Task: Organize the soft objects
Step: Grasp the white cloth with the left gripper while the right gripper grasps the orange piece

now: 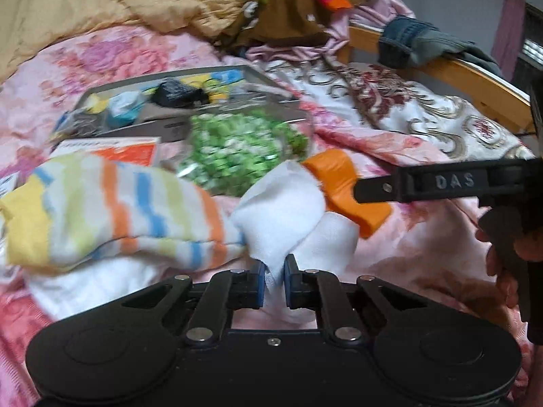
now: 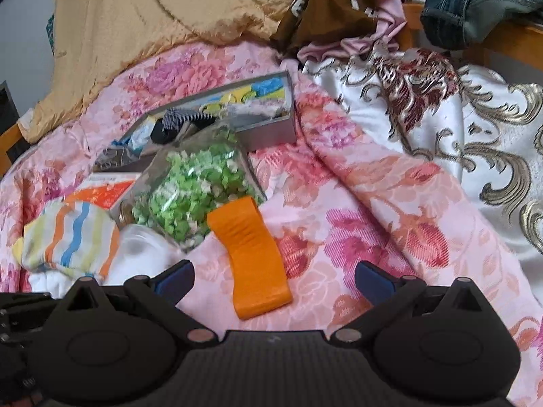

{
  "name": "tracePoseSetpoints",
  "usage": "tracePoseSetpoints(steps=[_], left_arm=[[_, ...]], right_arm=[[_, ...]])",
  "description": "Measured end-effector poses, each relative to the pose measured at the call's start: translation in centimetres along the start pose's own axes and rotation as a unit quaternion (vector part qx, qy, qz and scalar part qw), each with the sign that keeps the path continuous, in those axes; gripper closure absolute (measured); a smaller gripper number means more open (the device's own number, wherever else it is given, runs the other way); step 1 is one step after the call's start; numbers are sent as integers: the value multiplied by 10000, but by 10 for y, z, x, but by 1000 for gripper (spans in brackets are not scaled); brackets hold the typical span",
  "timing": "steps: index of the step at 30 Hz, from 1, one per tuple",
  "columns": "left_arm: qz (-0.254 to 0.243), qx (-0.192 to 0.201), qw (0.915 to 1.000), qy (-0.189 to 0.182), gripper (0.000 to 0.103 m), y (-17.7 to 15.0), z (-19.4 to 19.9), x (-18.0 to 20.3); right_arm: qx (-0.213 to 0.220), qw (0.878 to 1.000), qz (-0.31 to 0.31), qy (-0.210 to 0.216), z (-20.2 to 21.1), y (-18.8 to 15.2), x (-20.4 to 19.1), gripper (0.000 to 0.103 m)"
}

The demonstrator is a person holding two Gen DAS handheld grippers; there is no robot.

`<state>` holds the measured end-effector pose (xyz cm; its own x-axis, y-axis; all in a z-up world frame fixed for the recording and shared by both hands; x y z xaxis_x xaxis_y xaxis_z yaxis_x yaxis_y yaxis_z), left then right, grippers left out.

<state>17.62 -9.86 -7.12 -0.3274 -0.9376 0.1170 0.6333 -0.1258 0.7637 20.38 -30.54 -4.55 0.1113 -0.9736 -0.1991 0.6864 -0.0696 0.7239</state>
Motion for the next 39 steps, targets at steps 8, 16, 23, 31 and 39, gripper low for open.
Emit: tracePoseSetpoints(steps=[8, 16, 23, 31, 39], left_arm=[[250, -93, 9993, 243, 89, -9, 7, -16], [163, -74, 9997, 157, 83, -9, 5, -10], [140, -18, 9999, 75, 80, -8, 4, -9], [104, 64, 9999, 27, 80, -5, 7, -7], [76, 169, 9998, -27, 84, -3, 13, -5]], right_arm=[[-228, 9996, 188, -15, -8, -7, -6, 8], [-337, 9986, 399, 2, -13, -12, -12, 25], [-283, 9981, 553, 38, -13, -13, -18, 42], [-279, 9973, 662, -151, -12, -14, -21, 60], [-123, 9968, 781, -85, -4, -15, -28, 60]])
Point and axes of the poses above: each gripper's, at about its wrist camera, not at the fingertips, and z roughly against the way its jaws point, x to its right, y to its top, the point moved 1 cm from there along -z, roughly the way its jaws point, and after that the axes turned 2 degrees about y, right-handed, at the moved point
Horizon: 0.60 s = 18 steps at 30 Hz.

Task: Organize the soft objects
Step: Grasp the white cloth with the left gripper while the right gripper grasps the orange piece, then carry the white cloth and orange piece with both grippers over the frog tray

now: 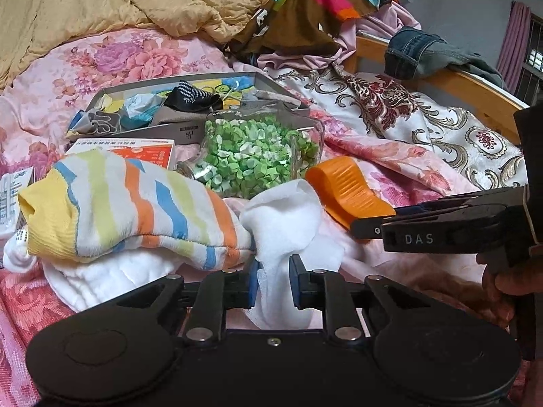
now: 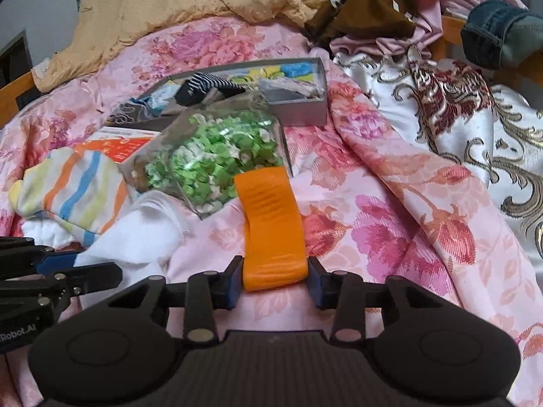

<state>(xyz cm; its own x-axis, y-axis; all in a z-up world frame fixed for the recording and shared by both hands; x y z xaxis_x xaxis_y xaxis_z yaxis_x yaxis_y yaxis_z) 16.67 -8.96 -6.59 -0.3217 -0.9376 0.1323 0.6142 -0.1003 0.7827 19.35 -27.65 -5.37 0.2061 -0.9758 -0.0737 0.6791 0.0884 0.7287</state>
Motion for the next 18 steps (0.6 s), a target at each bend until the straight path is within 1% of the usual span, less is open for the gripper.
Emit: tracePoseSetpoints(steps=[6, 11, 18], left_arm=[[-100, 132, 9998, -56, 91, 5, 11, 3], [-179, 307, 9994, -12, 98, 7, 26, 6], [-128, 411, 9990, 69, 101, 0, 48, 6]], right_arm=[[227, 9996, -13, 142, 17, 0, -7, 61], [395, 9989, 213, 115, 32, -2, -19, 61], [567, 9978, 242, 226, 51, -8, -30, 61]])
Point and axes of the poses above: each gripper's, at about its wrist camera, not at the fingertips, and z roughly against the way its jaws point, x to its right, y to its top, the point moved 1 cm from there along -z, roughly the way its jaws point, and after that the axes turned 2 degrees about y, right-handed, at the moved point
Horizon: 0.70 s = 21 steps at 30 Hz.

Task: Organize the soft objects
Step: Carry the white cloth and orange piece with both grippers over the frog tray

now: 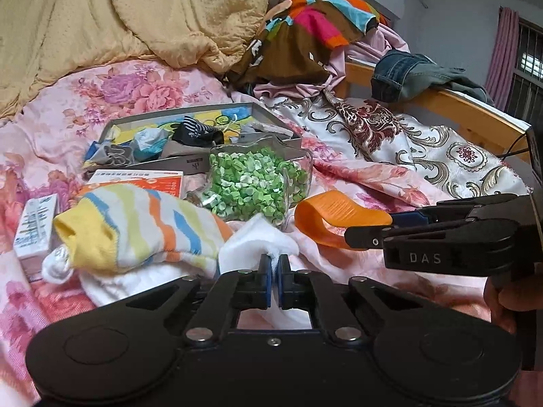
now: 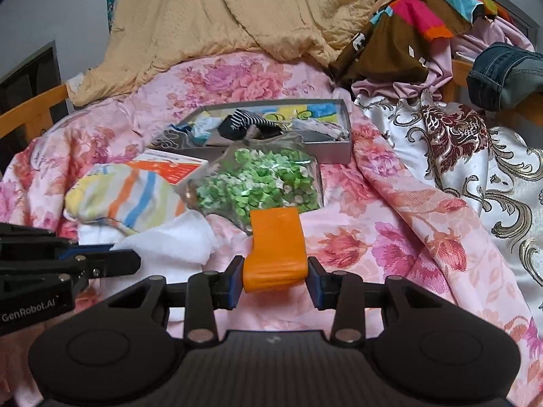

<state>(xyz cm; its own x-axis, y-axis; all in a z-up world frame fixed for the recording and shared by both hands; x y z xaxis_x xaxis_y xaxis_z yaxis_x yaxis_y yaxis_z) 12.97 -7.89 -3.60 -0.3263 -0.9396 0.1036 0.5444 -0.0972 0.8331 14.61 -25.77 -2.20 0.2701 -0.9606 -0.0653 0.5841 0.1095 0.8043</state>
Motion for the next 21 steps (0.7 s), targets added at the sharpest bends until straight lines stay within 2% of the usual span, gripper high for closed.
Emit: tracePoseSetpoints(steps=[7, 13, 21], left_arm=[[14, 33, 10000, 78, 102, -9, 17, 0], [308, 161, 9994, 85, 102, -5, 36, -7], [663, 399, 9970, 65, 102, 3, 61, -19]], right_arm=[[141, 9999, 20, 21, 18, -6, -10, 61], [443, 9990, 53, 24, 41, -8, -19, 61], [436, 9985, 297, -117, 60, -8, -38, 61]])
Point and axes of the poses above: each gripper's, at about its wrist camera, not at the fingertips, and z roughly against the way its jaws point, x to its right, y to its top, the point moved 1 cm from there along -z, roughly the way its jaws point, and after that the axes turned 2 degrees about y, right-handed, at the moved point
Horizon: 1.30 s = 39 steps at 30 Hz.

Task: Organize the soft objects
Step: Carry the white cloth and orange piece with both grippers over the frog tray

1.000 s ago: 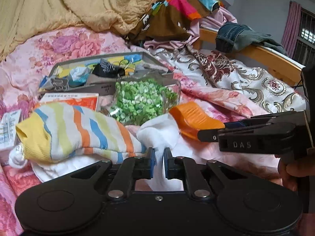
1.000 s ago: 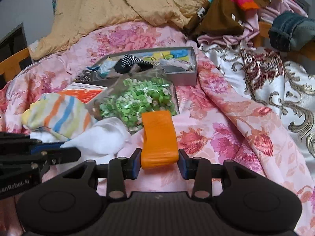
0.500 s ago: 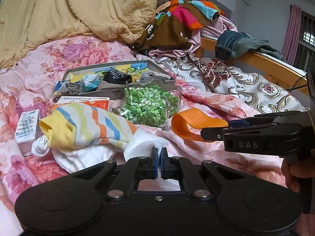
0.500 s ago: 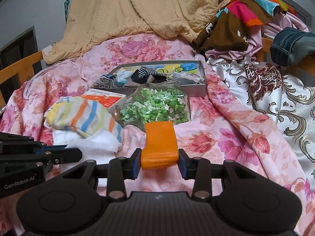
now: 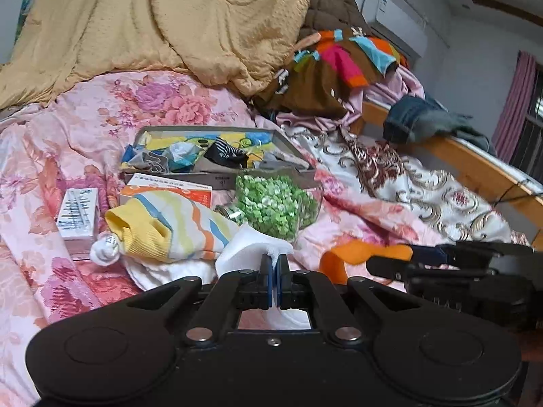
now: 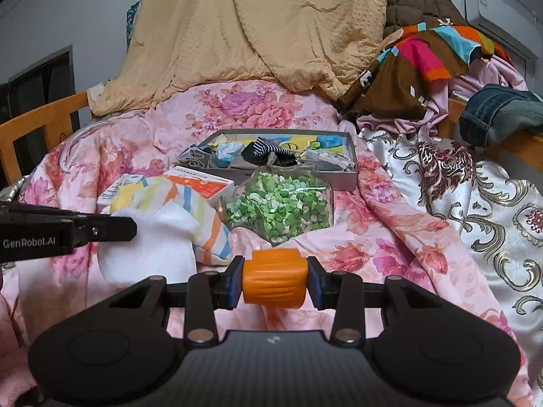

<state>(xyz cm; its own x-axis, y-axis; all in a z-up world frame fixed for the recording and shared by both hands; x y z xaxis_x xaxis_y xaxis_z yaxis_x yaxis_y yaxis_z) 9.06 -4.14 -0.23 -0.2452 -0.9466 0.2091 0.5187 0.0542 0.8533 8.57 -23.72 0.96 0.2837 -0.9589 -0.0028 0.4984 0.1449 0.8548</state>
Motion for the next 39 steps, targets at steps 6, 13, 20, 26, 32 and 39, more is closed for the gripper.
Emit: tracePoseSetpoints(steps=[6, 13, 20, 26, 32, 39], left_arm=[[139, 173, 9997, -82, 102, 14, 19, -4], [262, 281, 9991, -169, 102, 43, 35, -11], [40, 449, 9989, -118, 102, 100, 40, -29], [-225, 568, 9981, 26, 102, 159, 28, -47], [125, 658, 9977, 137, 102, 201, -11, -78], [703, 748, 9938, 417, 102, 217, -93, -120]], right_arm=[[87, 10000, -30, -13, 20, 21, -7, 61], [208, 9994, 282, 51, 40, 70, -24, 61], [485, 9965, 635, 242, 37, 143, -45, 61], [547, 9947, 731, 482, 3, 200, -63, 61], [759, 9930, 711, 562, -55, 231, -66, 61], [1077, 9912, 232, 729, -144, 224, -34, 61]])
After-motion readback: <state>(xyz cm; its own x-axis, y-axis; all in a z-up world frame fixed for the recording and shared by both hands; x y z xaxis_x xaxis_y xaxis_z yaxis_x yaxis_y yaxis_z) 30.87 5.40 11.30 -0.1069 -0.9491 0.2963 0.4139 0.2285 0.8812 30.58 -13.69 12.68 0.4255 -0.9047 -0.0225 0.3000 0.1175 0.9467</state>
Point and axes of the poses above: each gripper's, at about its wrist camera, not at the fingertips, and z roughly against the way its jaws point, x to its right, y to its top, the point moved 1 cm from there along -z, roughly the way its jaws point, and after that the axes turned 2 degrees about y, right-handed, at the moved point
